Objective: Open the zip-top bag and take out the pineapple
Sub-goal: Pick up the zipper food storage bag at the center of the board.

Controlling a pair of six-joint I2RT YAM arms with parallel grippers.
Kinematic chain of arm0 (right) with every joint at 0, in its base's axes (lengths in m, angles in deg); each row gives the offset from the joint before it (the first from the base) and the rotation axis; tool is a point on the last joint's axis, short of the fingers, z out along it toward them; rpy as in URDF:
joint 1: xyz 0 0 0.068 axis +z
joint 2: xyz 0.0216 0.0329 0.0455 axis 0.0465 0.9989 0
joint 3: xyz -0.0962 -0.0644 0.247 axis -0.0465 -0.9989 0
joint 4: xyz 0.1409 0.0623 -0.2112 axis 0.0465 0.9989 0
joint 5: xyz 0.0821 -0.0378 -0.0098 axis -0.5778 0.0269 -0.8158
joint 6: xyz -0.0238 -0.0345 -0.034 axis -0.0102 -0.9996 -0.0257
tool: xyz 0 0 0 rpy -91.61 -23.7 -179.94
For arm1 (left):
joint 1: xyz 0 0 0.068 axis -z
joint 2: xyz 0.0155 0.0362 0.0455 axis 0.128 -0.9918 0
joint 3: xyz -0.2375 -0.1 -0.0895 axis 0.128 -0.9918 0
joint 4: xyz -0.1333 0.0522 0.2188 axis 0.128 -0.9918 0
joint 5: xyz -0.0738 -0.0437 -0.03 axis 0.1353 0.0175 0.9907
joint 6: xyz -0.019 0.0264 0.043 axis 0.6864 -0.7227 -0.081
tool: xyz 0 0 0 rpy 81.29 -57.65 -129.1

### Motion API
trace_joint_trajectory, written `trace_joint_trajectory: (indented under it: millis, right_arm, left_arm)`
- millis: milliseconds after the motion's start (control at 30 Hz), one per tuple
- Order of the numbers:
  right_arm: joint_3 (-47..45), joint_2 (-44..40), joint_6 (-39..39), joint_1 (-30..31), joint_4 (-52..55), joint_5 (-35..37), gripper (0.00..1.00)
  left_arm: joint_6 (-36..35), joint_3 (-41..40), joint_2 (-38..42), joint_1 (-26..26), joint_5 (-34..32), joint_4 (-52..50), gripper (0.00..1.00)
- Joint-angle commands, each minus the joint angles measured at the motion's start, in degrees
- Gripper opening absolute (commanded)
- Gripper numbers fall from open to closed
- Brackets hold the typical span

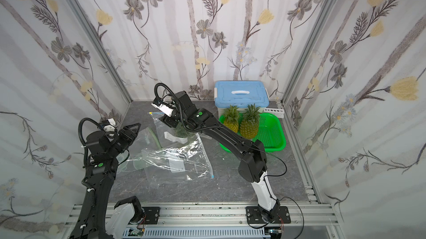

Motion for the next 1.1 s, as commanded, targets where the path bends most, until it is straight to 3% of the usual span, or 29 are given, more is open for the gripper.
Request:
trace_joint_trajectory:
  millis: [0,133,267,400,467,767,1067]
  right_arm:
    - [1.8,1.3,-2.7,0.1,-0.4,0.8,0.63]
    - [4.7,3.5,-3.0,0.0,1.5,1.2,0.60]
    - [4.9,4.4,-2.6,-0.5,2.4,1.9,0.47]
    - [4.9,4.6,-1.5,-1.3,2.3,2.8,0.11]
    - [4.8,4.4,-0.9,-1.6,1.9,3.6,0.00]
    - [5.3,1.7,-1.0,-2.4,-5.3,5.5,0.00]
    - [8.9,-2.6,-2.6,-2.6,-1.6,7.2,0.00]
  left_arm:
    - [-1.6,0.9,0.7,-0.1,1.1,0.9,0.53]
    - [-2.4,1.3,1.0,-0.2,0.9,-0.3,0.53]
    - [-2.3,0.6,1.1,-0.2,1.0,-0.1,0.53]
    - [-2.1,-0.3,1.6,-0.2,0.9,0.0,0.53]
    - [-2.1,-0.5,1.9,-0.2,1.0,-0.2,0.53]
    - [-2.2,-2.7,3.9,-0.2,1.0,-1.0,0.52]
    - [-1.9,-5.9,7.0,-0.2,1.1,-1.9,0.52]
